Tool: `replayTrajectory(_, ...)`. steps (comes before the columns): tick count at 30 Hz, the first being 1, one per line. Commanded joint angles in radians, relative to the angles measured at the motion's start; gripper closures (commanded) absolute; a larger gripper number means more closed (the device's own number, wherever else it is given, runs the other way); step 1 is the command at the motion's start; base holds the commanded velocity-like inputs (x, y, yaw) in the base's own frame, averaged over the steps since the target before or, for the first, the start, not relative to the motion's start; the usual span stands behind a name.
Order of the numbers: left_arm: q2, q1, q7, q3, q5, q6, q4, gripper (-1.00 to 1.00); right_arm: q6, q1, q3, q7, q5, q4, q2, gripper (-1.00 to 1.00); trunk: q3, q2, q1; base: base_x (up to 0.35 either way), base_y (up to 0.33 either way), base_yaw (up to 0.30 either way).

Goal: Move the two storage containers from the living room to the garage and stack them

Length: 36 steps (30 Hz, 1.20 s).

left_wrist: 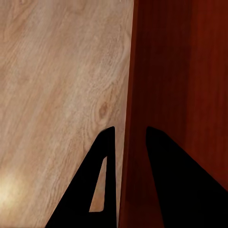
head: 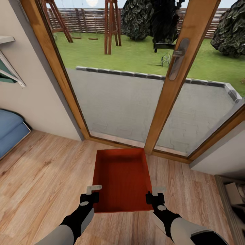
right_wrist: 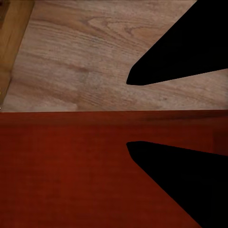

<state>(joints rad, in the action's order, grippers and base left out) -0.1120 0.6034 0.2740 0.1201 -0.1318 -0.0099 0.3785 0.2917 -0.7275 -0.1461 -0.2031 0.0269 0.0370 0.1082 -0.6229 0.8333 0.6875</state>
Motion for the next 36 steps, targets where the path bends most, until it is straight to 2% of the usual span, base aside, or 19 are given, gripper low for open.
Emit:
replayTrajectory(1,0.042,-0.001,0.013,-0.007,-0.011,-0.001,-0.001,1.00,0.086,-0.002,0.071,0.005,-0.022,0.003,0.001,1.00,0.001,0.001,0.000,0.000,0.000,0.000)
replayTrajectory(36,0.043,-0.001,0.013,-0.007,-0.011,-0.001,-0.001,1.00,0.086,-0.001,0.071,0.005,-0.022,0.003,0.001,1.00,0.058,0.001,0.000,0.000,0.000,0.000)
